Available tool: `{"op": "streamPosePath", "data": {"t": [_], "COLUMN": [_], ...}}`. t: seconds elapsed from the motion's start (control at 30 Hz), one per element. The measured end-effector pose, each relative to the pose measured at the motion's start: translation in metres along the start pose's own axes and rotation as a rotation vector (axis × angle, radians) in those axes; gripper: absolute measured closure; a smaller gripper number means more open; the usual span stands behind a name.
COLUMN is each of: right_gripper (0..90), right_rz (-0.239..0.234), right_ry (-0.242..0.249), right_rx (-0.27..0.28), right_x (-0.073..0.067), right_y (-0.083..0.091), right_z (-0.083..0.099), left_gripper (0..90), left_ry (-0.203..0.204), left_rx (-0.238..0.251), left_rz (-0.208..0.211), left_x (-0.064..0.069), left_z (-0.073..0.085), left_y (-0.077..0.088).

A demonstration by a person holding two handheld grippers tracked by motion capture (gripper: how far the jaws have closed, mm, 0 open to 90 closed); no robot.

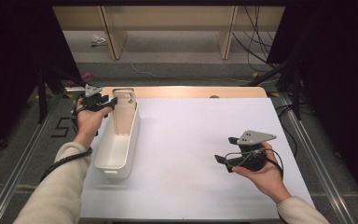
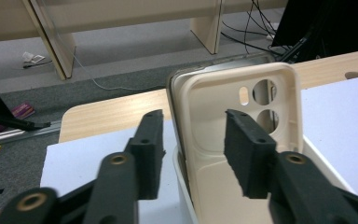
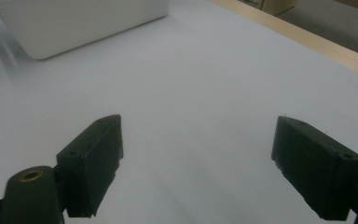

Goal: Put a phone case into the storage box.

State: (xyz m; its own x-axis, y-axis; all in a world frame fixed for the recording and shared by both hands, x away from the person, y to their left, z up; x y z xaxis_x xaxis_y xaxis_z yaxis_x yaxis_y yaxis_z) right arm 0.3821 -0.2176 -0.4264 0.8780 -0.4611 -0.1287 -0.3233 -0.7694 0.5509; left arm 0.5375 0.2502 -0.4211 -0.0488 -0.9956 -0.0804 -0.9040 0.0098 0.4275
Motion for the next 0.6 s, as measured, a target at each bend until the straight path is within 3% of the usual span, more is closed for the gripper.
{"op": "streamPosePath", "data": {"t": [0.17, 0.6], "right_gripper": [17.1, 17.1], "right_rz": [0.0, 0.0], "right_ry": [0.0, -0.001], "right_rx": [-0.001, -0.002], "right_x": [0.0, 0.0], "right_y": [0.0, -0.001], "right_z": [0.0, 0.0], "left_gripper": [40.0, 20.0], "left_ry": [-0.005, -0.024], "left_rx": [-0.017, -0.017], "left_rz": [0.015, 0.064], "left_x": [0.0, 0.001], "left_z": [0.0, -0.001], "left_y": [0.007, 0.025]}}
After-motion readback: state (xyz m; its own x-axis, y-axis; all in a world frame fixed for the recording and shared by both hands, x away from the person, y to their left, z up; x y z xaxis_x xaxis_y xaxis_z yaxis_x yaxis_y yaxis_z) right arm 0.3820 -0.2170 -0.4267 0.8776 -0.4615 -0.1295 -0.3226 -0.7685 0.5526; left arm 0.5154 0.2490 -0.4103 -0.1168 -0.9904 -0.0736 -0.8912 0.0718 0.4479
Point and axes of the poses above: each handheld gripper's, and its own axes: y roughly backward along the jaws, z roughly out of its underside, x roughly to its right, the point moved 3 cm from there along -y, roughly forward along the jaws, and after that the axes turned 15 degrees about -z, right-handed, at the moved point
